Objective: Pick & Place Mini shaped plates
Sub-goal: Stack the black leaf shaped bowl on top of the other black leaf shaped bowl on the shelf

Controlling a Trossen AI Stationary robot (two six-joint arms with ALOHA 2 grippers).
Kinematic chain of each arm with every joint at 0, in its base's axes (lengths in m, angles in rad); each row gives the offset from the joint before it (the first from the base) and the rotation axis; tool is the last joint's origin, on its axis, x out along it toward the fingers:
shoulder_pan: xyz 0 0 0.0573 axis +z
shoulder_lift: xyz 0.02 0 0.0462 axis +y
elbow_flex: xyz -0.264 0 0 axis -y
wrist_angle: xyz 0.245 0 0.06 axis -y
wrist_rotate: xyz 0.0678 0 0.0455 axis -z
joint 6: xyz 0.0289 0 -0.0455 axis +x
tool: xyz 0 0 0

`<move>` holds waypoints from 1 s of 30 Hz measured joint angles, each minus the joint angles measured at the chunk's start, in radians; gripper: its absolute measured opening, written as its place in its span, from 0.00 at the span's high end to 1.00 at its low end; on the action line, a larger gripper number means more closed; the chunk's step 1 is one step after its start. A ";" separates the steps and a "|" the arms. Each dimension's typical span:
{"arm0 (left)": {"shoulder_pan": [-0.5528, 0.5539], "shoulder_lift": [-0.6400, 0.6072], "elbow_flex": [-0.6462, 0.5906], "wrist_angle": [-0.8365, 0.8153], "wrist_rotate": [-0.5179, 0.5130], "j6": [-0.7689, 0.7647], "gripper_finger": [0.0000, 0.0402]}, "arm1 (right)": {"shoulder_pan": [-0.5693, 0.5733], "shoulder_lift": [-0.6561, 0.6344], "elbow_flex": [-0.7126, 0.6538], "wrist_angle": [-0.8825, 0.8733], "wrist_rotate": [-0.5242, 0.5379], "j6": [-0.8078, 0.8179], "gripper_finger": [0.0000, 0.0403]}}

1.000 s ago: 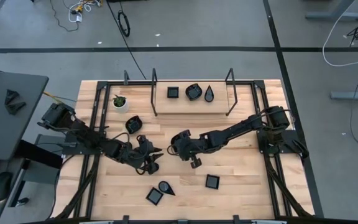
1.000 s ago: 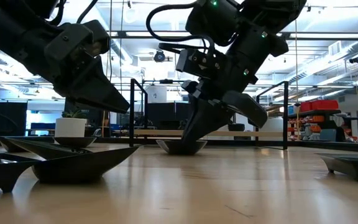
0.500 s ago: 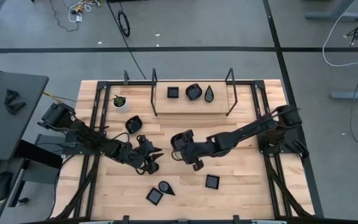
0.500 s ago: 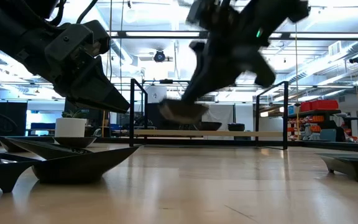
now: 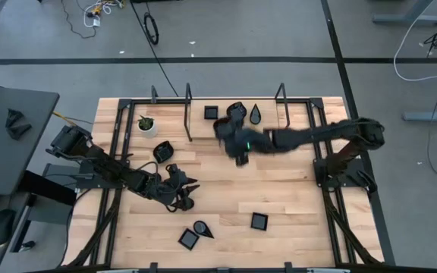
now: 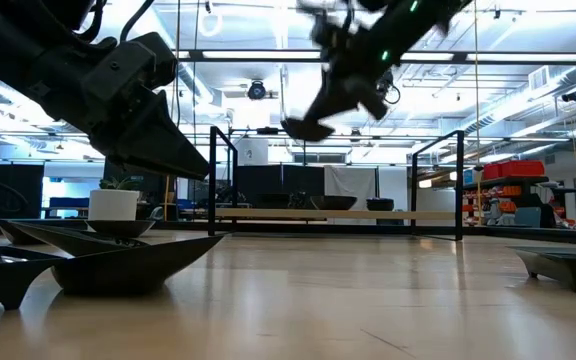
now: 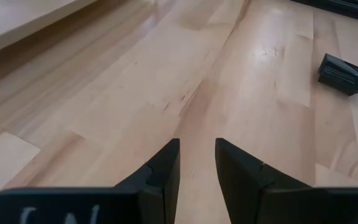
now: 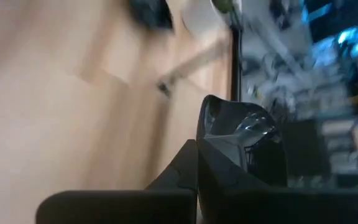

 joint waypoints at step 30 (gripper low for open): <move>0.005 0.000 0.000 0.009 -0.013 -0.009 0.74 | -0.425 0.061 -0.155 0.153 -0.265 -0.049 0.92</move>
